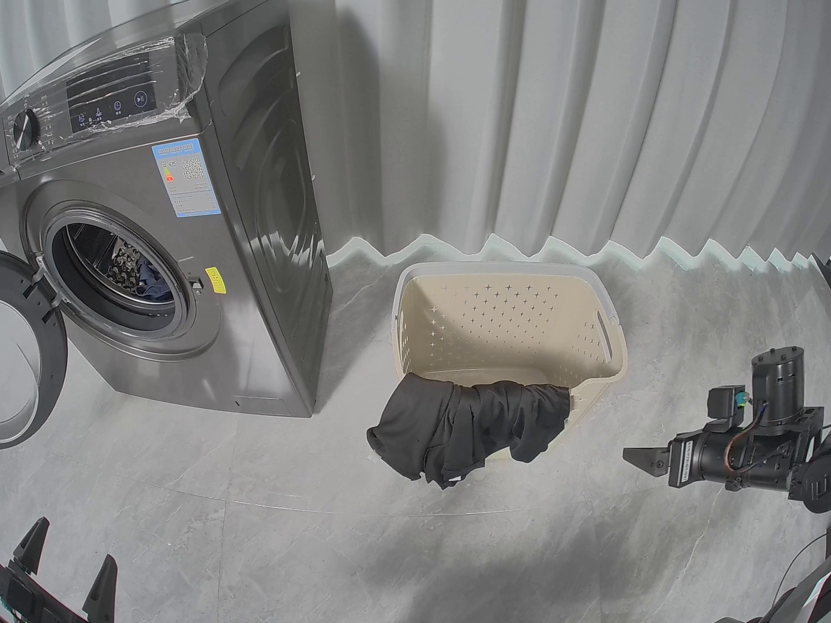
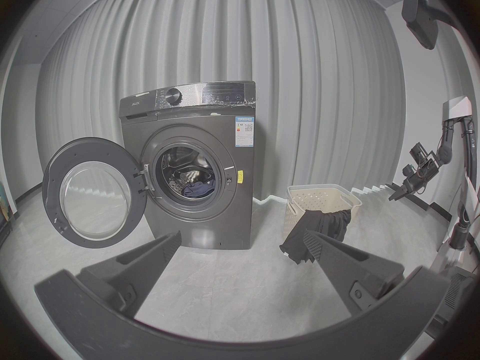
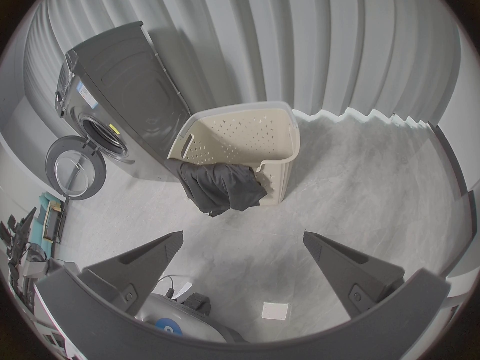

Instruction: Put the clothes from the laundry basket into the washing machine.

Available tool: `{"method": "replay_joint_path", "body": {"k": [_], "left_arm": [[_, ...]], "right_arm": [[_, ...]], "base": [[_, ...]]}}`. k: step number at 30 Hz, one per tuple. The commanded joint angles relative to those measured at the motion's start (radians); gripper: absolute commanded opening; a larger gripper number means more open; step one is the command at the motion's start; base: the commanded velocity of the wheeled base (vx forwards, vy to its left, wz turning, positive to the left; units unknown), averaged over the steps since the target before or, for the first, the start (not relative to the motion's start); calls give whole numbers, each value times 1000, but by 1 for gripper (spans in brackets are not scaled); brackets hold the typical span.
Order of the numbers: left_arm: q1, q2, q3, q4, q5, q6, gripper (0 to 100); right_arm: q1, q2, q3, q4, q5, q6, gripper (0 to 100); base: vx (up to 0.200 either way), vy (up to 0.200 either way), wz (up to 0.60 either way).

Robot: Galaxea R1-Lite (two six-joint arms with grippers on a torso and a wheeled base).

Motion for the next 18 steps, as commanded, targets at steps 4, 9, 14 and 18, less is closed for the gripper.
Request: {"method": "replay_joint_path", "body": {"k": [4, 9, 14, 18], "left_arm": [[0, -16, 16, 0, 0, 0, 100], [0, -16, 16, 0, 0, 0, 100], [1, -16, 16, 0, 0, 0, 100], [0, -16, 16, 0, -2, -7, 100]], "right_arm": [[38, 181, -22, -87, -7, 24, 100], [56, 283, -30, -190, -28, 28, 100], [84, 351, -31, -241, -30, 42, 100], [93, 385, -45, -268, -31, 59, 100]], "base": [[0, 0, 0], [0, 0, 0], [80, 0, 0], [50, 0, 0]]}}
